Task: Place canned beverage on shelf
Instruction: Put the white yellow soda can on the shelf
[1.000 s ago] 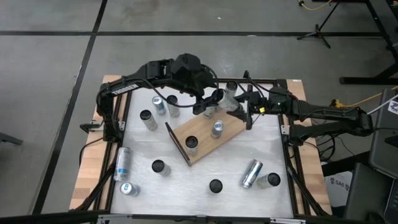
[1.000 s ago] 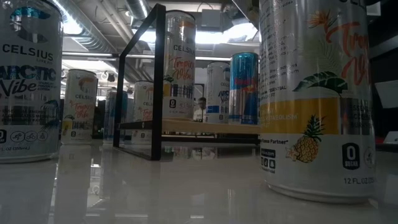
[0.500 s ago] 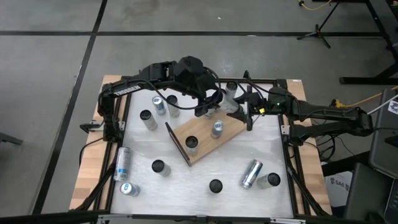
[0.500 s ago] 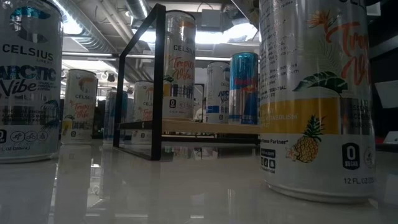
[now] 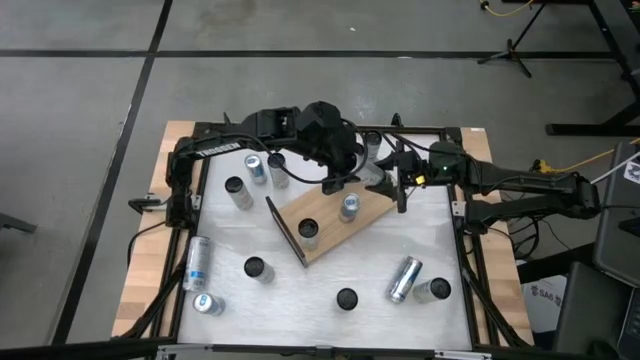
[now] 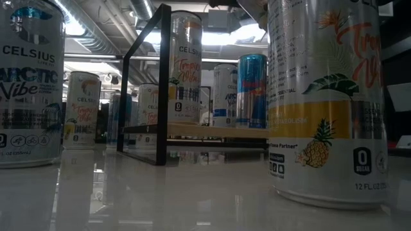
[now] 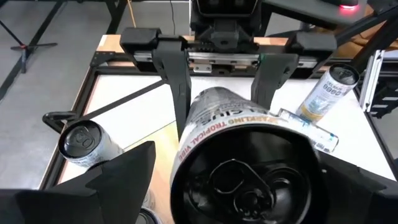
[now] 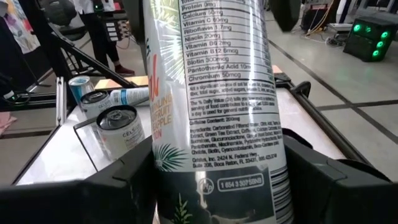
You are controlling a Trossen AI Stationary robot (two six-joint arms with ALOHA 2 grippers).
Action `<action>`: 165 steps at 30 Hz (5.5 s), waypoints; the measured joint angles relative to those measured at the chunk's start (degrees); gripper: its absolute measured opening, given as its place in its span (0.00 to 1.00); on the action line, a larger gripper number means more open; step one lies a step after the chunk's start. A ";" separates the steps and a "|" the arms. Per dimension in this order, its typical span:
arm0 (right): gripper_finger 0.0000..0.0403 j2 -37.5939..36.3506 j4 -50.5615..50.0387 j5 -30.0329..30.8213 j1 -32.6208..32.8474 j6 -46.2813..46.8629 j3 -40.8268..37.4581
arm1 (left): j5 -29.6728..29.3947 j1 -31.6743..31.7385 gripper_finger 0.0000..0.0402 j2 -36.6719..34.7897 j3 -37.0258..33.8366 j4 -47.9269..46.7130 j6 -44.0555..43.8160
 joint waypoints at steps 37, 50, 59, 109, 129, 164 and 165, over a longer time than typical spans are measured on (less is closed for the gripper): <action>0.78 -3.01 -0.02 6.02 0.00 -2.63 0.17 | -0.97 -0.22 0.59 -1.37 -0.04 -2.74 -8.24; 0.79 -10.32 -3.07 10.40 -0.06 -4.90 0.09 | 0.42 -2.00 0.60 -5.95 0.02 -17.99 -31.61; 0.79 -9.81 -3.42 10.27 -0.04 -4.83 0.04 | 0.40 -4.25 0.60 -5.78 0.02 -23.82 -44.04; 0.79 -9.77 -16.35 10.23 -0.04 -4.73 0.02 | -10.35 -8.97 0.60 6.30 0.04 -27.00 -51.12; 0.79 -9.75 -16.62 10.23 -0.04 -4.74 0.02 | -11.73 -12.02 0.60 11.60 0.04 -27.66 -50.53; 0.79 -9.75 -16.58 10.23 -0.04 -4.72 0.02 | -13.68 -14.51 0.68 13.87 0.04 -27.13 -50.56; 0.79 -9.75 -16.58 10.21 -0.04 -4.73 0.02 | -13.68 -14.51 0.69 13.87 0.04 -27.10 -50.56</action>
